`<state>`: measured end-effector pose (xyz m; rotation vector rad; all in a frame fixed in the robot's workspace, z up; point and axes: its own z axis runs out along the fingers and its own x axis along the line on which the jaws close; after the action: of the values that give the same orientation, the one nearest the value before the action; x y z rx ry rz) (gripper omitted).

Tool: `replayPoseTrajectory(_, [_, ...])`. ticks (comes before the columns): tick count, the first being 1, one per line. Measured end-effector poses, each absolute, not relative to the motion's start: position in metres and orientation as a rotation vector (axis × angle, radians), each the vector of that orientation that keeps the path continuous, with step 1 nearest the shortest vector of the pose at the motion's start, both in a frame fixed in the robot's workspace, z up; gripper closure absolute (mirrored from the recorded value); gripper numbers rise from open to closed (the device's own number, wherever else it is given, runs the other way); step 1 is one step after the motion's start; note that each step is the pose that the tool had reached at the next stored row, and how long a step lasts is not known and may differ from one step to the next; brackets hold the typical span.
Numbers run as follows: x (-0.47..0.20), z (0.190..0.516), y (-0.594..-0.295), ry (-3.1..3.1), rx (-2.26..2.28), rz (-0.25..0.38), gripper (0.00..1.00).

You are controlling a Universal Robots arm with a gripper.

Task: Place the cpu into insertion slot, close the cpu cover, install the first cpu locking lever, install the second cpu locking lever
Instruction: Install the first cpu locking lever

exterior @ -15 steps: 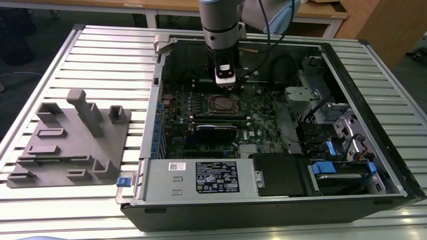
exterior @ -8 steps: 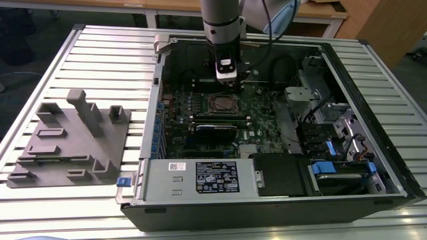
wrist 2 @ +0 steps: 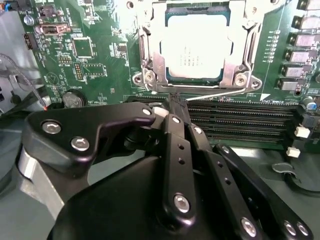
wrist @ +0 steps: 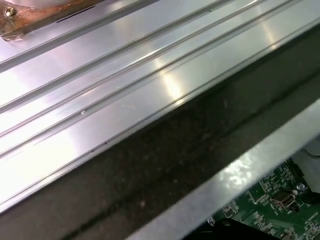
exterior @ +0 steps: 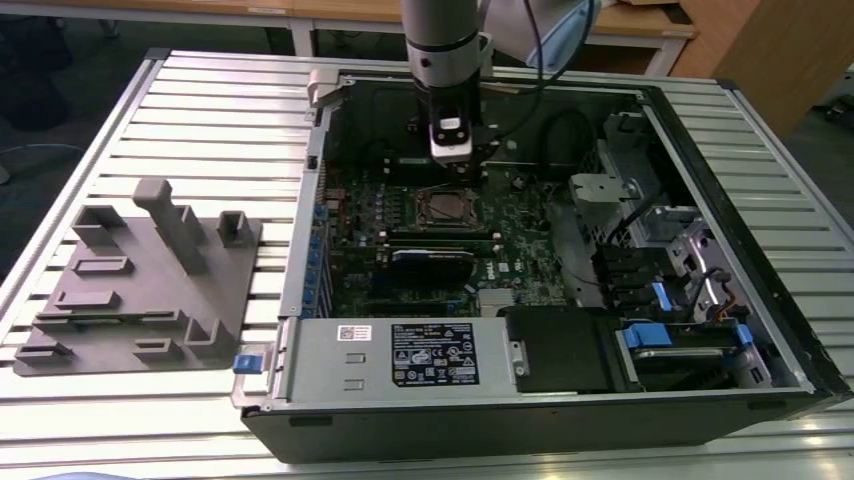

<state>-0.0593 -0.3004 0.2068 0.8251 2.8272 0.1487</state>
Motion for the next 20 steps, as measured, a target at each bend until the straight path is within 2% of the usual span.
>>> replayPoseTrajectory(20, [-0.0629, 0.2014, -0.2961, 2.811, 0.880, 0.164, 0.89])
